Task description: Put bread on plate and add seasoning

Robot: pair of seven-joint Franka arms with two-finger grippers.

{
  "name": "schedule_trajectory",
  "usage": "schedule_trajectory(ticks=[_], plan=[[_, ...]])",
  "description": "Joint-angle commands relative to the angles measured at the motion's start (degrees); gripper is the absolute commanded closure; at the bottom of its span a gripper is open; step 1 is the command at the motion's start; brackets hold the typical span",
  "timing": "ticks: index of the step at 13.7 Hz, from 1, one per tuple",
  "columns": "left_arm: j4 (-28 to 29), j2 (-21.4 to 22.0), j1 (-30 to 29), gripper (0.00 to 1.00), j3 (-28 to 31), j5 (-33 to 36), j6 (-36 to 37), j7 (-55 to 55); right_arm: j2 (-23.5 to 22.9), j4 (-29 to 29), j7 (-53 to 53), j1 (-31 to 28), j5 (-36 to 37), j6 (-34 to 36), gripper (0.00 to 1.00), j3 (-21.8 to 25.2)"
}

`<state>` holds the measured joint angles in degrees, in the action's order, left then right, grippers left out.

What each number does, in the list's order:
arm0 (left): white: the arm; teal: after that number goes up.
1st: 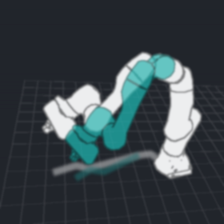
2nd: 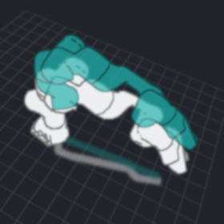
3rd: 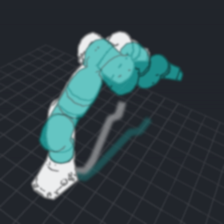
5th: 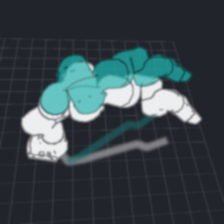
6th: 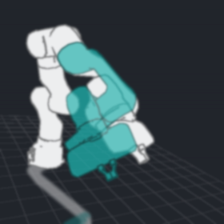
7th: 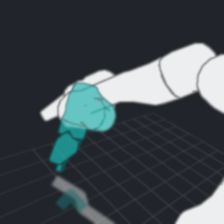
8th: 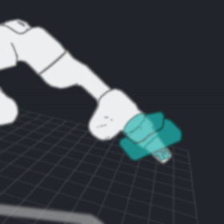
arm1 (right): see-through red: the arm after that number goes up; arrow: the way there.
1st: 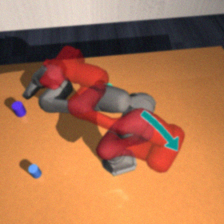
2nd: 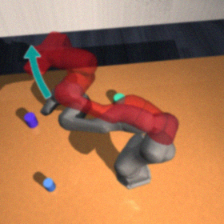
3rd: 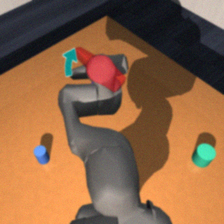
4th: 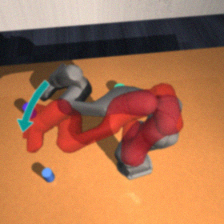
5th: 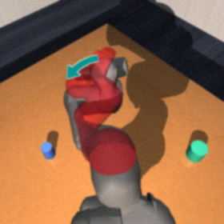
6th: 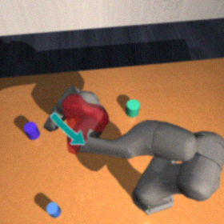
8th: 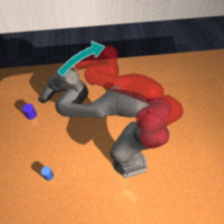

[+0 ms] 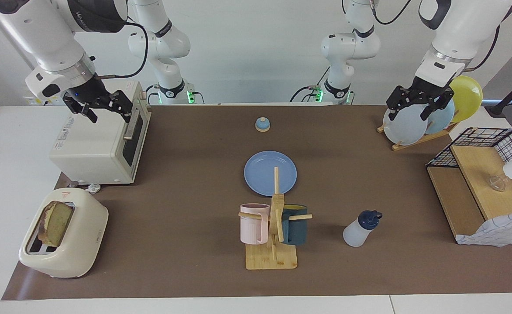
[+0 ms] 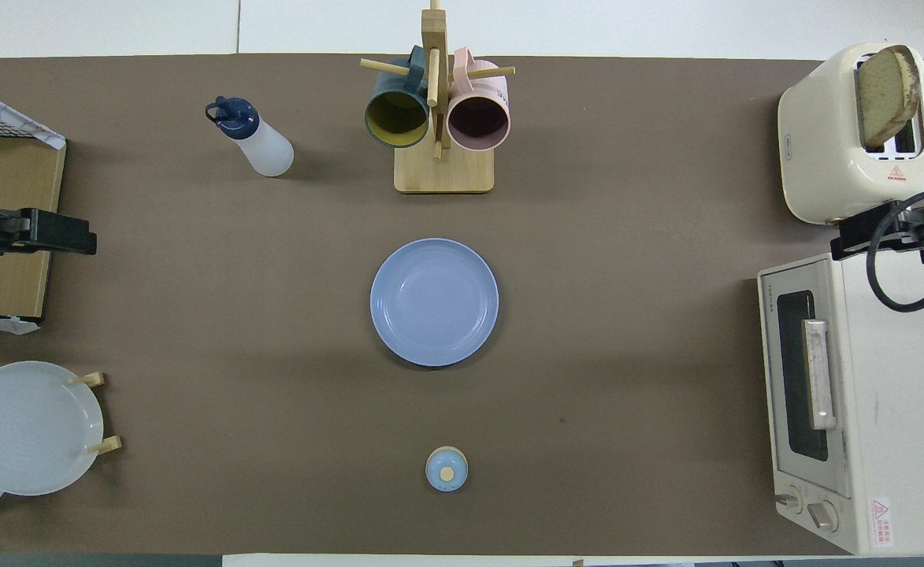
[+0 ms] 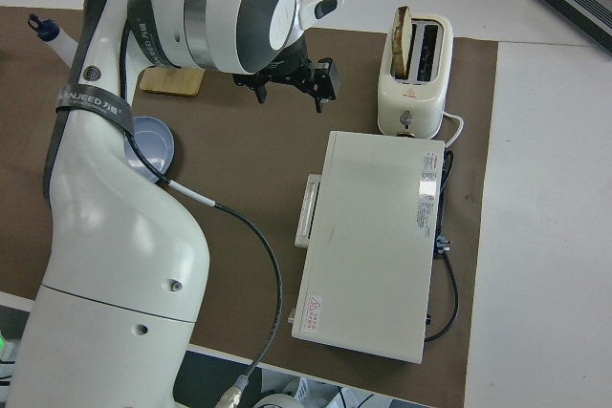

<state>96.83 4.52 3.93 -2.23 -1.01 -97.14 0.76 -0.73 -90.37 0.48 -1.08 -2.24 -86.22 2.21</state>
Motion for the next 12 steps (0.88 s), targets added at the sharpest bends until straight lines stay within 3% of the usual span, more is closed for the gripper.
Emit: schedule_trajectory(ticks=[1, 4, 8, 10, 12], plan=[[9.74, 4.17, 3.35, 0.00, 0.39, -0.48, -11.09, -0.24, 0.21, -0.42, -4.84, -1.83, -0.84, -4.19, 0.00, -0.01], [23.45, 7.95, 7.13, 0.00, 0.30, -0.48, -30.51, 0.20, -2.24, -1.14, -6.98, -1.74, 5.10, -16.67, 0.00, -0.19], [32.69, 9.89, 10.74, 0.00, -0.22, -0.40, -44.05, 4.77, -11.81, 7.99, -13.46, -2.35, 11.02, -21.77, 0.00, -0.45], [38.76, 9.89, 10.75, 0.00, -0.75, -0.22, -54.95, 6.71, -15.16, 8.45, -15.85, -3.75, 13.65, -29.13, 0.00, -0.45], [40.98, 9.72, 10.48, 0.00, -0.76, 0.04, -59.03, 6.62, -18.50, 8.45, -16.30, -4.37, 14.28, -34.69, 0.00, -0.45]])
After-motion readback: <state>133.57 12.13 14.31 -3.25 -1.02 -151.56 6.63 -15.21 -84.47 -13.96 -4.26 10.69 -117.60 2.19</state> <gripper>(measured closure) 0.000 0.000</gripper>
